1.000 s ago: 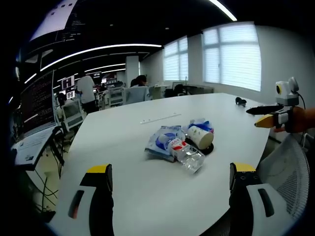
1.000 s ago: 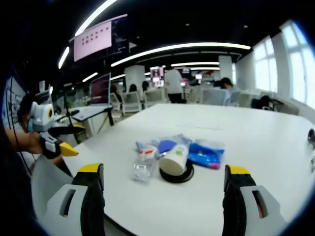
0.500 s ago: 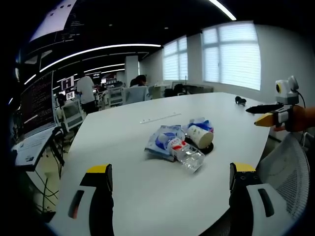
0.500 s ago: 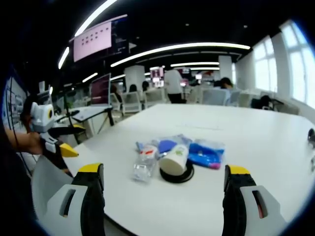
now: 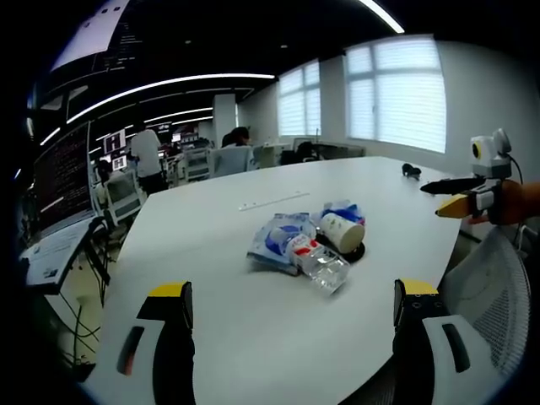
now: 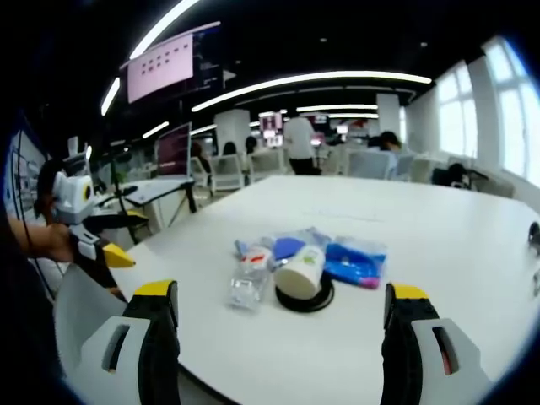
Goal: Arrange the tabletop items into an orderly group along one side of the table until the central work area is clear of visible clutter.
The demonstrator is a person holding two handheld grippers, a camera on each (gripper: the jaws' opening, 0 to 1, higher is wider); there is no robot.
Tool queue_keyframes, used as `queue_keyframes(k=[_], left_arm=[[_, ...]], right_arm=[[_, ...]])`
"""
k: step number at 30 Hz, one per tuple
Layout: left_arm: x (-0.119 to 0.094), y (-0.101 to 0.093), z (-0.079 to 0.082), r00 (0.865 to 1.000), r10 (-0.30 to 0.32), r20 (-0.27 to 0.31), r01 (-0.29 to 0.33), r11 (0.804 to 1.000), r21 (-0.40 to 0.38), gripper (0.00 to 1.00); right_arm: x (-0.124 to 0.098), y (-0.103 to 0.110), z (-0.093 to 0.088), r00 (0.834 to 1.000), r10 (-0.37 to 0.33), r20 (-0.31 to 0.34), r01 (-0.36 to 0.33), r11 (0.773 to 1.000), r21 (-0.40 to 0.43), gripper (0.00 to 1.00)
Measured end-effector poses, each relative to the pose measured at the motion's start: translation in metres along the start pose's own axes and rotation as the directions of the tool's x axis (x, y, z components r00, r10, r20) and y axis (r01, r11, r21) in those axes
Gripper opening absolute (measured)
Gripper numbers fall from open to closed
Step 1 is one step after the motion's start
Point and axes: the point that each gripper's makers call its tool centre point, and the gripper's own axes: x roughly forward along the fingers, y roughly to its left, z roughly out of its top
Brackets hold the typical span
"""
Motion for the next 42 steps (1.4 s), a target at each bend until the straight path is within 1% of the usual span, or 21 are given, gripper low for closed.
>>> queue_keyframes(k=[15, 25, 31, 39, 42], left_arm=[[0.0011, -0.0024, -0.0006, 1.0, -0.006, -0.001, 0.006, 1.0, 0.006, 1.0], [0.0014, -0.004, -0.0017, 1.0, -0.01, -0.004, 0.01, 1.0, 0.008, 1.0], [-0.0002, -0.0029, -0.0023, 1.0, -0.007, -0.005, 0.007, 1.0, 0.005, 1.0], [-0.0013, -0.0004, -0.0012, 1.0, -0.001, 0.003, 0.001, 1.0, -0.007, 1.0], [-0.0007, -0.0003, -0.0026, 1.0, -0.001, -0.003, 0.001, 1.0, -0.003, 1.0]], right_arm=[[-0.0015, -0.0022, -0.003, 1.0, -0.005, -0.013, 0.005, 1.0, 0.003, 1.0], [-0.0025, -0.0023, -0.0023, 1.0, -0.007, -0.006, 0.007, 1.0, 0.006, 1.0], [-0.0016, -0.0009, -0.0057, 1.0, -0.002, -0.019, 0.002, 1.0, 0.007, 1.0], [0.0011, 0.0017, -0.0039, 1.0, 0.006, -0.018, -0.006, 1.0, 0.004, 1.0], [0.0018, 0.0033, -0.0027, 1.0, 0.015, -0.011, -0.015, 1.0, 0.008, 1.0]])
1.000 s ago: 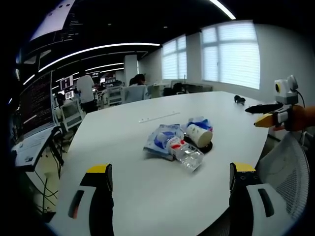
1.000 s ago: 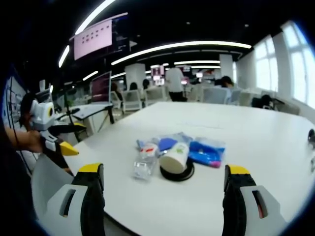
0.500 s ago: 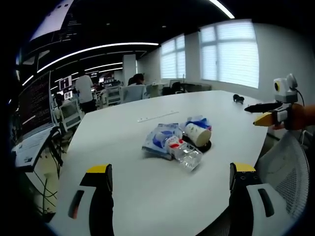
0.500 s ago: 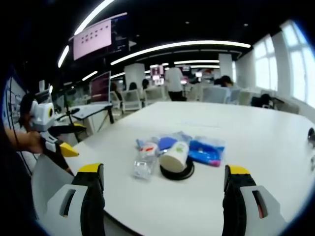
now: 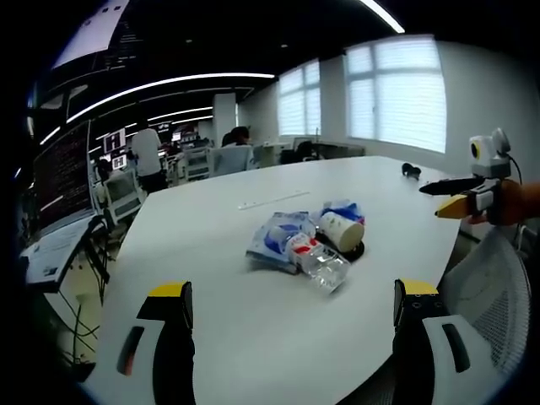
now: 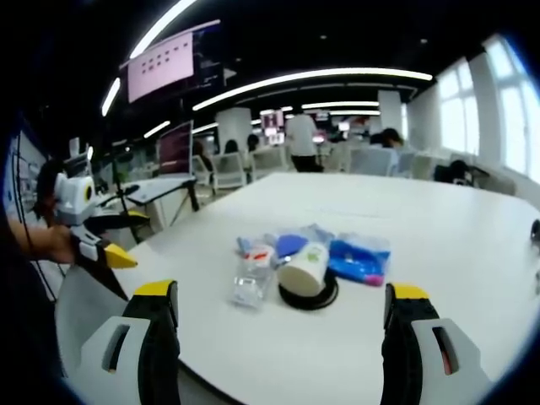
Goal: Arrange the tabletop items into an orderly group along one side of the table until the central work area is clear of visible clutter.
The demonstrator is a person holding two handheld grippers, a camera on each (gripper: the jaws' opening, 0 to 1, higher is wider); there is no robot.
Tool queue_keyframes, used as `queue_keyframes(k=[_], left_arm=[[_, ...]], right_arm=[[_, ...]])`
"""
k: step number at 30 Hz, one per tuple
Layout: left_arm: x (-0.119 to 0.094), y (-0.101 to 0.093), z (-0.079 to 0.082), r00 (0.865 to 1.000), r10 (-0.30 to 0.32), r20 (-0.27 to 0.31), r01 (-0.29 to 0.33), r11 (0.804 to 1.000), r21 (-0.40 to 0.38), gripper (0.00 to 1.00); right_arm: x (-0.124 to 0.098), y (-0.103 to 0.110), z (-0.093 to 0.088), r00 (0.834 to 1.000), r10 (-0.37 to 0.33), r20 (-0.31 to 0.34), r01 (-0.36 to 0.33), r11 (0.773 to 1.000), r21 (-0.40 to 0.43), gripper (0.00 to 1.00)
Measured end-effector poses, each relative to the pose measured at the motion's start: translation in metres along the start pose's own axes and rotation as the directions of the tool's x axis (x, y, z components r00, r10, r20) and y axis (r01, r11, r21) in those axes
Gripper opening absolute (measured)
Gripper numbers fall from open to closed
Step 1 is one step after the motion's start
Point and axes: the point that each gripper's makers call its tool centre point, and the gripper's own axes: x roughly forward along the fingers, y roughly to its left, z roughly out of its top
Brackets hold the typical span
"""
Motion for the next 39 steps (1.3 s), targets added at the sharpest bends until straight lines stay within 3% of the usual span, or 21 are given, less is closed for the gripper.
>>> queue_keyframes(k=[10, 18, 26, 39], left_arm=[[0.001, 0.0, -0.001, 1.0, 0.005, 0.006, -0.005, 1.0, -0.015, 1.0], [0.006, -0.002, -0.001, 1.0, -0.004, -0.004, 0.004, 1.0, -0.009, 1.0], [0.009, -0.003, -0.005, 1.0, -0.017, -0.023, 0.017, 1.0, -0.004, 1.0], [0.019, 0.003, -0.007, 0.999, -0.009, -0.039, 0.008, 1.0, -0.013, 1.0]], right_arm=[[0.006, 0.003, 0.002, 1.0, 0.012, -0.001, -0.012, 1.0, 0.001, 1.0], [0.023, 0.001, 0.013, 1.0, 0.03, 0.004, -0.03, 1.0, -0.004, 1.0], [0.056, 0.003, 0.023, 0.997, 0.072, -0.007, -0.072, 0.997, -0.001, 0.97], [0.134, 0.003, 0.039, 0.985, 0.162, -0.055, -0.16, 0.986, 0.039, 0.93]])
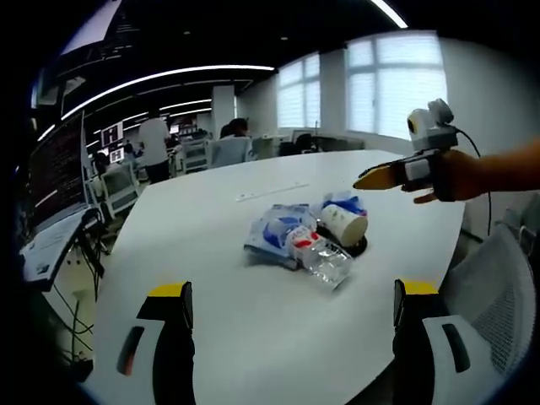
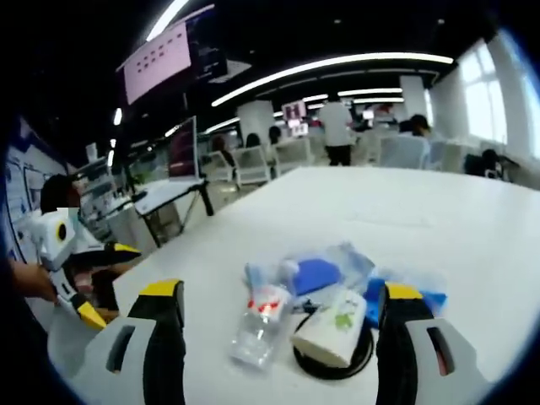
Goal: Arrange the tabletop items into an orderly group along one side of the table until the central work area is clear of visible clutter.
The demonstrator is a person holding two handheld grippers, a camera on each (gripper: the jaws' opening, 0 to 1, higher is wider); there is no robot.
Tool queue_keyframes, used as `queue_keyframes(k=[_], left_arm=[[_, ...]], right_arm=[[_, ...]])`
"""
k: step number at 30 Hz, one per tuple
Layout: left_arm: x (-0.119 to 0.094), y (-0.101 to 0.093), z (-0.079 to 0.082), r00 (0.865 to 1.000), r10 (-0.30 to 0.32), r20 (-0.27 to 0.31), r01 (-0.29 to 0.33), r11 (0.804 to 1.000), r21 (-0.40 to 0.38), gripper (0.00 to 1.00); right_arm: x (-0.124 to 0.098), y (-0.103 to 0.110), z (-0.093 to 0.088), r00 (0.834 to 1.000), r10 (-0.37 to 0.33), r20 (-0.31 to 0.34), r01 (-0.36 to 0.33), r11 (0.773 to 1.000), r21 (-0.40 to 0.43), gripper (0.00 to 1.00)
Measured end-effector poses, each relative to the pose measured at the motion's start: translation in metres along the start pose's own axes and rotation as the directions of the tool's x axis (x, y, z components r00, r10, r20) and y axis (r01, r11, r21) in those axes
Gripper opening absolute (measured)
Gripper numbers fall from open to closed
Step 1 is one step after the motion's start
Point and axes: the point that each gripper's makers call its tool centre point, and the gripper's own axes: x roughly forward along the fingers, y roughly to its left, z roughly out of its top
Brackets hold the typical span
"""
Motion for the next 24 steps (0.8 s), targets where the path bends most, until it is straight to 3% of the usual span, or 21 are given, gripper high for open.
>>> queue_keyframes(k=[12, 24], left_arm=[[0.01, -0.005, 0.0, 0.999, -0.031, -0.007, 0.031, 0.999, -0.008, 1.0], [0.013, 0.0, -0.003, 1.0, -0.021, -0.018, 0.021, 1.0, -0.012, 1.0]], right_arm=[[0.055, 0.0, -0.01, 0.994, 0.068, -0.082, -0.064, 0.997, 0.046, 0.9], [0.081, 0.004, -0.026, 0.982, 0.098, -0.159, -0.088, 0.994, 0.067, 0.87]])
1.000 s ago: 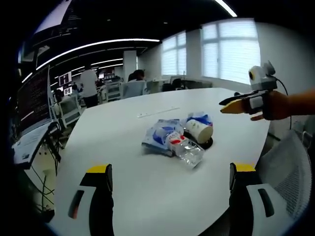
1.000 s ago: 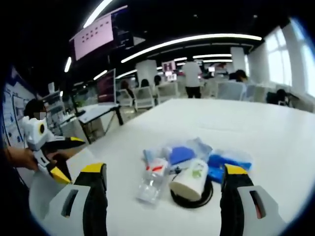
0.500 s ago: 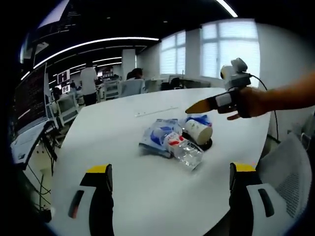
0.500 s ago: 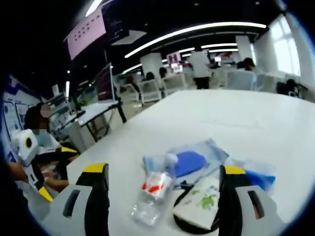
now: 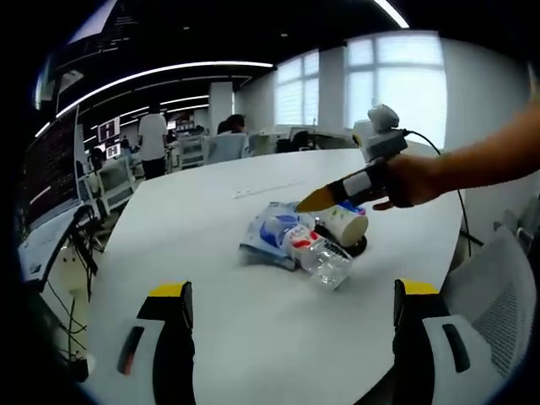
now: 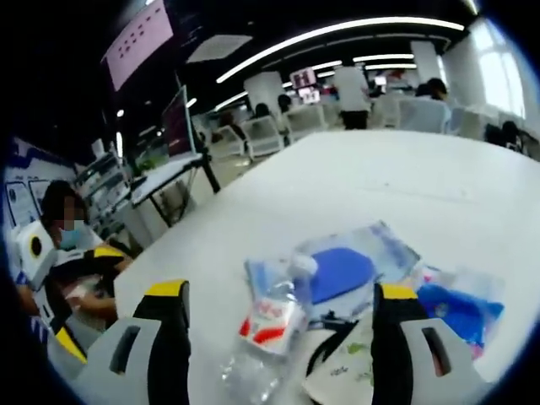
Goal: Arrange the tabletop items into an orderly group along one side of the table until the central work area is clear of visible clutter.
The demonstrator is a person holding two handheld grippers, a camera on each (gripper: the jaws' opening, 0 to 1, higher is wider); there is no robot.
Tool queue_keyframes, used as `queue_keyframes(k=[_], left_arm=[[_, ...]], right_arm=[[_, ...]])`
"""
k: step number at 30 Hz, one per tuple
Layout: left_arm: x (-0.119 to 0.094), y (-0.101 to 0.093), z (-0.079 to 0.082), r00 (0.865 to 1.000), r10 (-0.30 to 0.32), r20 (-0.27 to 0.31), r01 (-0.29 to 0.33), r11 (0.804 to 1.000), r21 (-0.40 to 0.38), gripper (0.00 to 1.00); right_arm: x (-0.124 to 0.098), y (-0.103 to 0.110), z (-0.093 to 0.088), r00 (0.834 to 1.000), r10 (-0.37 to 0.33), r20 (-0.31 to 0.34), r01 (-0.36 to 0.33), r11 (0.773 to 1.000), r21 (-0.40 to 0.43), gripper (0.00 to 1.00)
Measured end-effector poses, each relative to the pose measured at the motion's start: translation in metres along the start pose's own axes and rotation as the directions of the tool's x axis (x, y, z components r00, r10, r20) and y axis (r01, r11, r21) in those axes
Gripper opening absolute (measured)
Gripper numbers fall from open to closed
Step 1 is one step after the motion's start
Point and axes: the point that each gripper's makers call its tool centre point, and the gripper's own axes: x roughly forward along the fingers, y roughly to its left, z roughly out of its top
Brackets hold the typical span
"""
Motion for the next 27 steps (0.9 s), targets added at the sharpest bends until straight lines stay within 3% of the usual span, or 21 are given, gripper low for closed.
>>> queue_keyframes(k=[13, 18, 27], left_arm=[[0.002, -0.003, -0.003, 1.0, -0.007, -0.009, 0.007, 1.0, -0.002, 1.0], [0.003, -0.005, -0.005, 1.0, -0.013, -0.017, 0.013, 1.0, 0.004, 1.0], [0.004, -0.005, -0.007, 1.0, -0.01, -0.022, 0.01, 1.0, -0.002, 1.0]], right_arm=[[0.024, -0.001, -0.008, 0.995, 0.024, -0.097, -0.018, 0.998, 0.058, 0.8], [0.035, 0.005, -0.008, 0.987, 0.06, -0.146, -0.049, 0.996, 0.08, 0.76], [0.057, -0.003, -0.013, 0.967, 0.061, -0.246, -0.031, 0.992, 0.125, 0.68]])
